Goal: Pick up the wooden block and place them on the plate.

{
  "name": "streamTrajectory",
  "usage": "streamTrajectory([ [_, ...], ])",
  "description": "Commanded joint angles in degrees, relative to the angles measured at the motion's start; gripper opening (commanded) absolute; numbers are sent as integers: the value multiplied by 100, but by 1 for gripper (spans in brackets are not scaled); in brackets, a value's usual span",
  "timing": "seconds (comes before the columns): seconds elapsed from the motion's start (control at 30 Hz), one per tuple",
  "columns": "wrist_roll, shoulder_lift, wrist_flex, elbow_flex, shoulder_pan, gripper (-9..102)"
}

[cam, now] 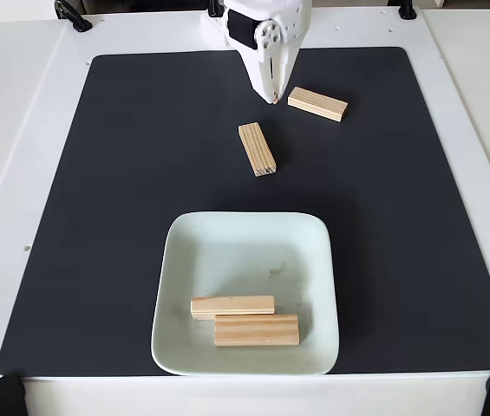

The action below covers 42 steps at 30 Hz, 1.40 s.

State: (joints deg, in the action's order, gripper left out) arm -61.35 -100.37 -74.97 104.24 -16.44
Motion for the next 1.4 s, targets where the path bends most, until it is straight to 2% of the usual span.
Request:
streamTrajectory([
  [0.0,-369,35,35,-26,114,-1],
  [0.33,-1072,114,62,-88,360,0],
  [0.4,-1116,114,70,-88,316,5],
  [0.53,-1116,114,272,44,255,24],
  [0.63,-1099,123,536,132,255,32],
  [0.93,-1116,264,1222,598,-53,33],
  [1.1,-1521,782,1239,316,-79,33],
  [1.37,-1600,1266,1239,114,-18,33],
])
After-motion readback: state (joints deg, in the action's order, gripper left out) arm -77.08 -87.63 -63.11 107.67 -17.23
